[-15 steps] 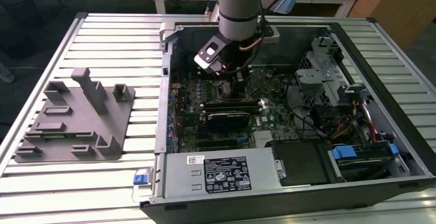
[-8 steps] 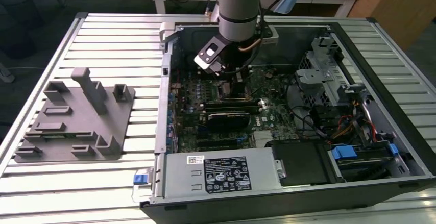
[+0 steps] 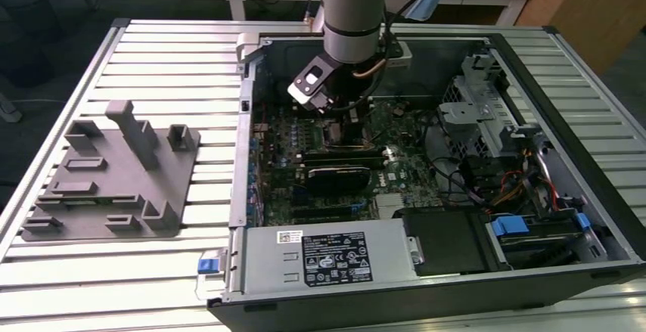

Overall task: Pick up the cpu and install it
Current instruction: 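Place the cpu into insertion slot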

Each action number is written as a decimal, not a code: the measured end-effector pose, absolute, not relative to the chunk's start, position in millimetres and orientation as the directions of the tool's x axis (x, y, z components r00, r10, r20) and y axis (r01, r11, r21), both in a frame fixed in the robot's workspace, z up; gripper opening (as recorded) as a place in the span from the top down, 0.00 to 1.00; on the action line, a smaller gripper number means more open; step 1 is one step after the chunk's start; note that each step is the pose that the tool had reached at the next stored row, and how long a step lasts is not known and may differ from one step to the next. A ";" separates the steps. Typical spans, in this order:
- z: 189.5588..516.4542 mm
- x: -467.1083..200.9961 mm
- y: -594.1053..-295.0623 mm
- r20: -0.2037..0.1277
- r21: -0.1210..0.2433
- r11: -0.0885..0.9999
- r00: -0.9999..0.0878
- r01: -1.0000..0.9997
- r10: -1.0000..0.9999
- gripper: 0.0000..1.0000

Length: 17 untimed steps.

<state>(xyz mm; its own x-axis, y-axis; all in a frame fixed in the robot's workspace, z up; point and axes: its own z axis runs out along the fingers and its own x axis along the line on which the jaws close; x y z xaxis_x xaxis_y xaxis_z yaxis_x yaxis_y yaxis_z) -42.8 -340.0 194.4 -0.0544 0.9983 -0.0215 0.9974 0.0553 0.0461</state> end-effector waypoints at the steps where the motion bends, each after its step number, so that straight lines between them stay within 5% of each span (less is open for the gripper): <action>1: 193.9 -42.8 -339.7 -0.022 0.046 0.055 -0.054 0.997 0.998 0.46; 17: 191.4 -39.6 -339.2 -0.022 0.046 0.048 -0.047 0.998 0.999 0.46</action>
<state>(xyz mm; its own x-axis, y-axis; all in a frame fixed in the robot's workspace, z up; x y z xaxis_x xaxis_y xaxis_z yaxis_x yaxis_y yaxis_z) -39.6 -339.2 191.4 -0.0472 0.9986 -0.0220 0.9978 0.0482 0.0459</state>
